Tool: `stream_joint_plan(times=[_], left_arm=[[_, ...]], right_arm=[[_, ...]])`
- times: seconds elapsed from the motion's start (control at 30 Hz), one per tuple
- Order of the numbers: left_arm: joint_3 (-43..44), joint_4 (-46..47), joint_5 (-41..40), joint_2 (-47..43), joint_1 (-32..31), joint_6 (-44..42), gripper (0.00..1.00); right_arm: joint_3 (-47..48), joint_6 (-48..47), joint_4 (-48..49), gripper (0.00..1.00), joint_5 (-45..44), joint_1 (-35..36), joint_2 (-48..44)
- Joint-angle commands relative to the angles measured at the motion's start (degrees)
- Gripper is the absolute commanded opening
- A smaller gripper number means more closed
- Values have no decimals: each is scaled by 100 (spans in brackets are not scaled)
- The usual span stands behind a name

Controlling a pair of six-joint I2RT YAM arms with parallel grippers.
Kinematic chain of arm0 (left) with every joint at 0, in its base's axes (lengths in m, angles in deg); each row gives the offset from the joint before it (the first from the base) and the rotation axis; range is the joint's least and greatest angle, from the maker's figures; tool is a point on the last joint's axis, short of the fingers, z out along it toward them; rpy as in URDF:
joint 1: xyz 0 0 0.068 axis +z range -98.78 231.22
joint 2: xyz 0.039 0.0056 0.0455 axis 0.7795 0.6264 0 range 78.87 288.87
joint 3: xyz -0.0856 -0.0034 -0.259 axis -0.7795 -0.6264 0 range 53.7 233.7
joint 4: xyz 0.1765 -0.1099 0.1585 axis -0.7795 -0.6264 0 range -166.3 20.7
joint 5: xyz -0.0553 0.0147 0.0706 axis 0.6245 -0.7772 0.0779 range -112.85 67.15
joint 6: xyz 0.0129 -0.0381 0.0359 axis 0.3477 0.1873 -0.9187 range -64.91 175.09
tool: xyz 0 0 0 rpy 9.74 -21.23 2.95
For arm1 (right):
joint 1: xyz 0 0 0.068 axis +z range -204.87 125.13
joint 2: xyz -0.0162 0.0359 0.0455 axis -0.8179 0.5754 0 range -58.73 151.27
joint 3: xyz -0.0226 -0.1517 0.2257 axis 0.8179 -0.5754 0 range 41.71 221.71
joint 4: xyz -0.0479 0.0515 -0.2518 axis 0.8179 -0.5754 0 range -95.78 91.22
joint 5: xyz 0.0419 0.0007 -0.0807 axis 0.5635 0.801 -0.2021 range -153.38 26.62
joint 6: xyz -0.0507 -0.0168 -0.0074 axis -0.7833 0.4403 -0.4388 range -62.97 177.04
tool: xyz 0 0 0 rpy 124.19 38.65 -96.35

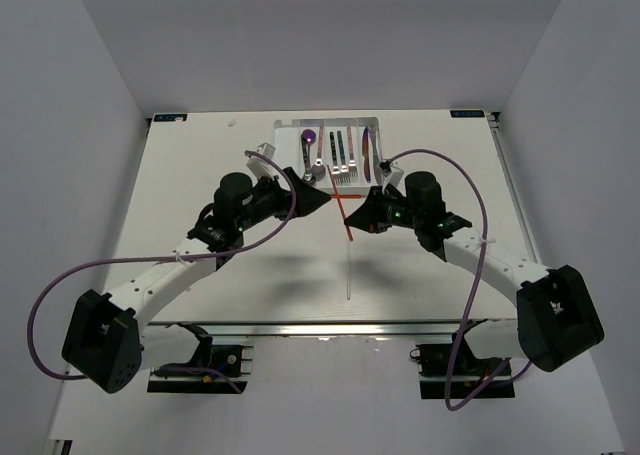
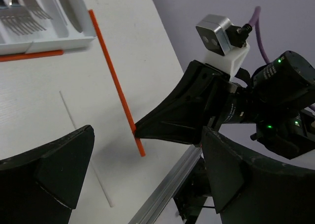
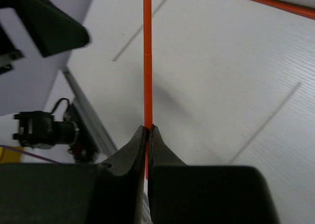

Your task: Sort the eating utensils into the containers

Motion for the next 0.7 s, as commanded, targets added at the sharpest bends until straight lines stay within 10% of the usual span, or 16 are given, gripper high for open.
stream_joint_plan(times=[0.0, 0.37, 0.67], left_arm=[[70, 702, -39, 101, -116, 38, 98], [343, 559, -102, 663, -142, 73, 78], [773, 290, -109, 787, -142, -49, 0]], right_arm=[[70, 1162, 1500, 0, 804, 133, -130], [325, 1391, 1694, 0, 796, 484, -8], [492, 1470, 1738, 0, 418, 643, 177]])
